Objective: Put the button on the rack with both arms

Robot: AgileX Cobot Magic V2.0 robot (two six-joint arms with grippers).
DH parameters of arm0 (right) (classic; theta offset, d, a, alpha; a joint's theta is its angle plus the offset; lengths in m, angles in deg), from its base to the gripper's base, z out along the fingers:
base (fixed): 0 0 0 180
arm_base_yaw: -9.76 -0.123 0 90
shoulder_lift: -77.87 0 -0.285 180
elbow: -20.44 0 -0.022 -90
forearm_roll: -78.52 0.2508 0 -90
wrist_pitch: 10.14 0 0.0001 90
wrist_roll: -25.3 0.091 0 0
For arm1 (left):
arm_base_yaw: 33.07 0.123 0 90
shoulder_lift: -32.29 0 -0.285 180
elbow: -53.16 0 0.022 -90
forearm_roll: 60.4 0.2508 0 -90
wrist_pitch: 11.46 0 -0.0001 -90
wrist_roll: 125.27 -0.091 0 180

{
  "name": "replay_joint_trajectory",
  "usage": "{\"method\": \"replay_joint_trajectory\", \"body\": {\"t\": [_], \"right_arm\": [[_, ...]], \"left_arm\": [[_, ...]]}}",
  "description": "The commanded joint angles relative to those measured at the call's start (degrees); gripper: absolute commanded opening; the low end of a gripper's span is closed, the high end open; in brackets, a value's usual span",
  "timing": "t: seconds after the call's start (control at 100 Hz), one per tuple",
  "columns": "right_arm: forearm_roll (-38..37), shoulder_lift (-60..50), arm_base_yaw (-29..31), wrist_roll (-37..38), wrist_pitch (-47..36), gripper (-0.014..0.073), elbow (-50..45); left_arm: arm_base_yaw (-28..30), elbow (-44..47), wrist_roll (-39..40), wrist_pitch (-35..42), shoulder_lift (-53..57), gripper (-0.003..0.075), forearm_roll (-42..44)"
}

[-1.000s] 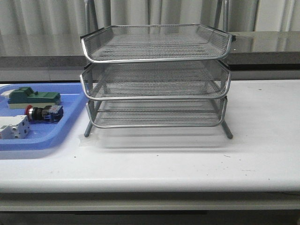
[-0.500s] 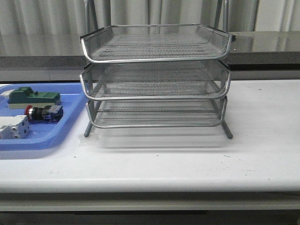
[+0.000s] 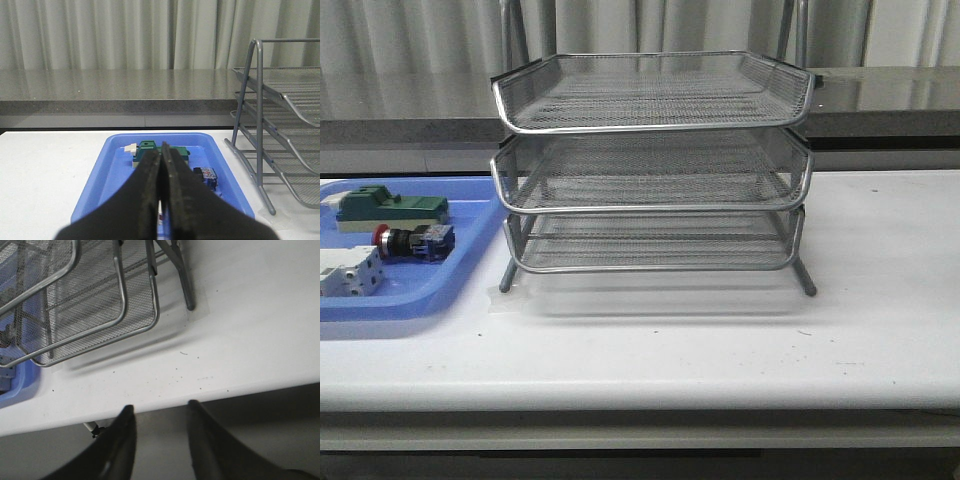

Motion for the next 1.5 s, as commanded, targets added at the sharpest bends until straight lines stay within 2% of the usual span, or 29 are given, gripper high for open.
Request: {"method": "replay_joint_trajectory", "body": {"t": [0.0, 0.4, 1.04, 1.49], "right_arm": [[3.4, 1.3, -0.8, -0.5, -4.5, 0.0441, 2.1], [7.8, 13.5, -11.1, -0.5, -19.8, 0.041, 3.0], [7.8, 29.8, -12.5, -1.0, -21.4, 0.041, 16.4], [7.8, 34.1, -12.5, -1.6, -22.9, 0.041, 18.9]], "left_arm": [[0.0, 2.7, 0.5, 4.6, 1.8, -0.002, -0.1], [0.0, 2.7, 0.5, 4.6, 1.8, -0.002, -0.1], [0.0, 2.7, 0.5, 4.6, 1.8, -0.002, -0.1], [0.0, 2.7, 0.5, 4.6, 1.8, -0.002, -0.1]]}}
